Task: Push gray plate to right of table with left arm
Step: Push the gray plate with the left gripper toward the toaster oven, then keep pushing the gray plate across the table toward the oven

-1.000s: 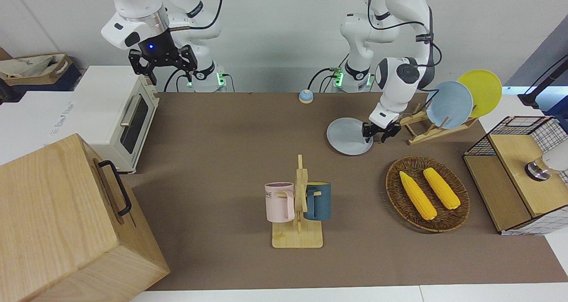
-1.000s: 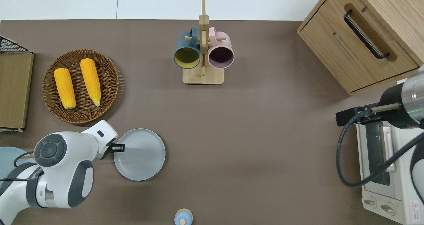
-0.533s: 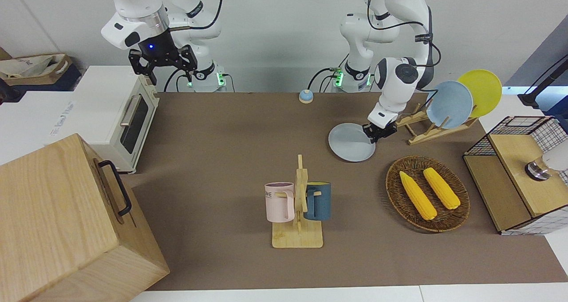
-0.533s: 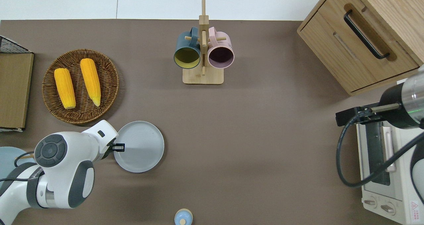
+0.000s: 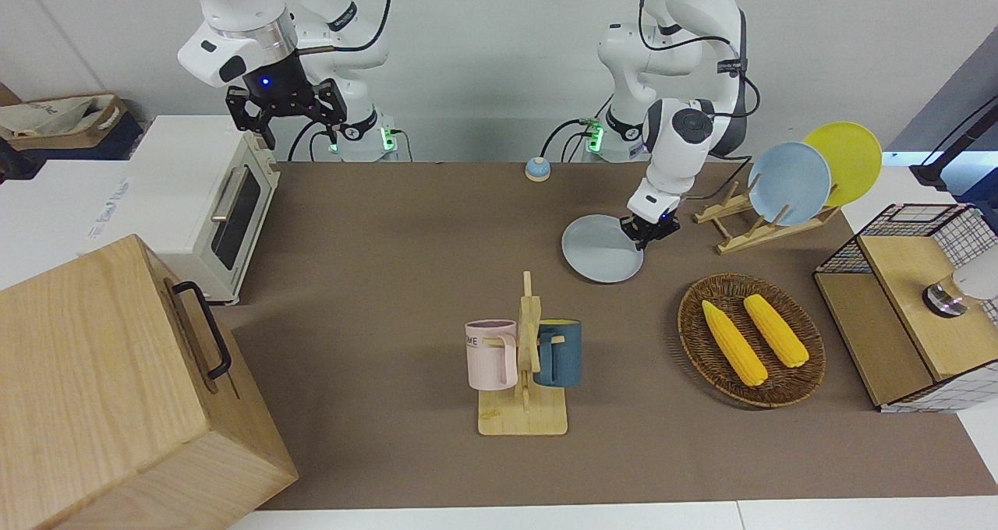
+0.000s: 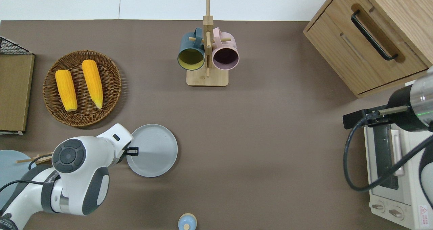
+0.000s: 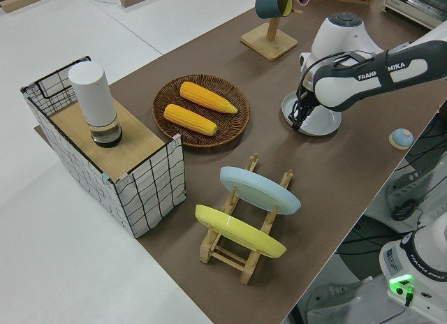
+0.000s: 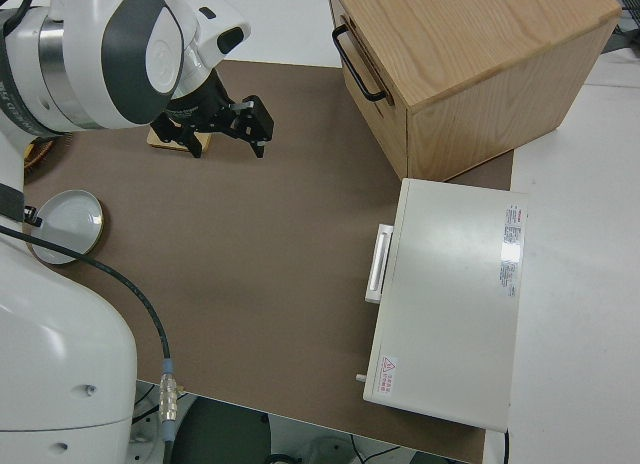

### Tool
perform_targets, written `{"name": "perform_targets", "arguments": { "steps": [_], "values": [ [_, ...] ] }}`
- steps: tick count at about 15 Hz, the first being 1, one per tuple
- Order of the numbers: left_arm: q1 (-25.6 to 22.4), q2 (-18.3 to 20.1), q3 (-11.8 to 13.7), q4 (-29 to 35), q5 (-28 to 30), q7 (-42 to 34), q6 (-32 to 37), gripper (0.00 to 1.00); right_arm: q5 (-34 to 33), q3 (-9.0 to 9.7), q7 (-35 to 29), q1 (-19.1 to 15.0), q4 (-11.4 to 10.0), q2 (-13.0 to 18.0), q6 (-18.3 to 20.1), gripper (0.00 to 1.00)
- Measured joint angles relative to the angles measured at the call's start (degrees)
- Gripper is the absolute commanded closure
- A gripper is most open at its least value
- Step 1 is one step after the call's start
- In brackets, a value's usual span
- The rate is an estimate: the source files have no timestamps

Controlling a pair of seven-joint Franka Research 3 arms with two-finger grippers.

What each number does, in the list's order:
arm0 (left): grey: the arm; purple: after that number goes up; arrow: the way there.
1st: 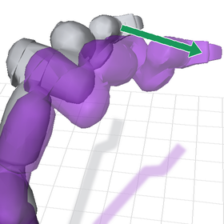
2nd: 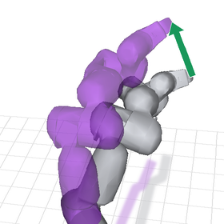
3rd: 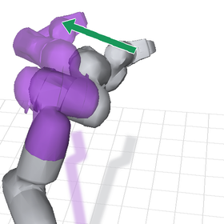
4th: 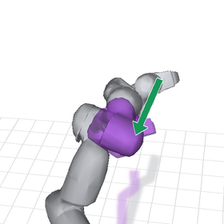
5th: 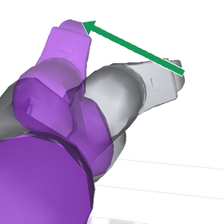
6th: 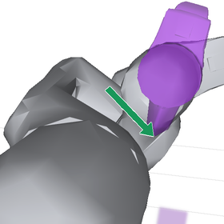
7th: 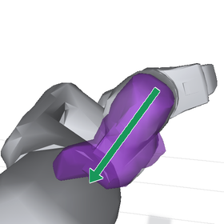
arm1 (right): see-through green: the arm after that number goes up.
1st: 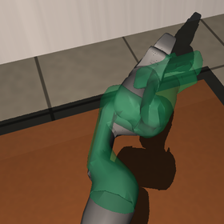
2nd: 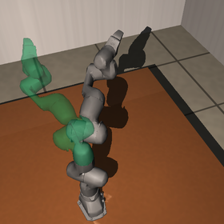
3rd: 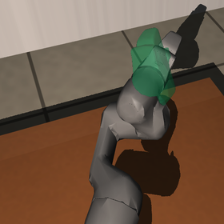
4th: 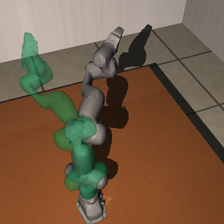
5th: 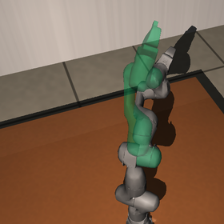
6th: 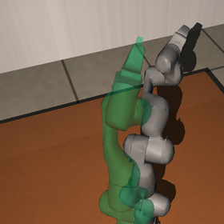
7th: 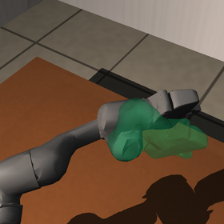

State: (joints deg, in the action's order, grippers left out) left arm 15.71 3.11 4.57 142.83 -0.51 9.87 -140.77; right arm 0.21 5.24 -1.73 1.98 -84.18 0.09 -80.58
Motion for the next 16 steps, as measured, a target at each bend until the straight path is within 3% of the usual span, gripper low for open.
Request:
{"name": "perform_targets", "arguments": {
  "steps": [16],
  "values": [
    [0.55,-0.85,-13.15,-1.14,-0.01,19.68,-0.01,1.00,0.00,0.00,0.00,0.00,0.00,0.00,0.00,0.017]
  ]
}}
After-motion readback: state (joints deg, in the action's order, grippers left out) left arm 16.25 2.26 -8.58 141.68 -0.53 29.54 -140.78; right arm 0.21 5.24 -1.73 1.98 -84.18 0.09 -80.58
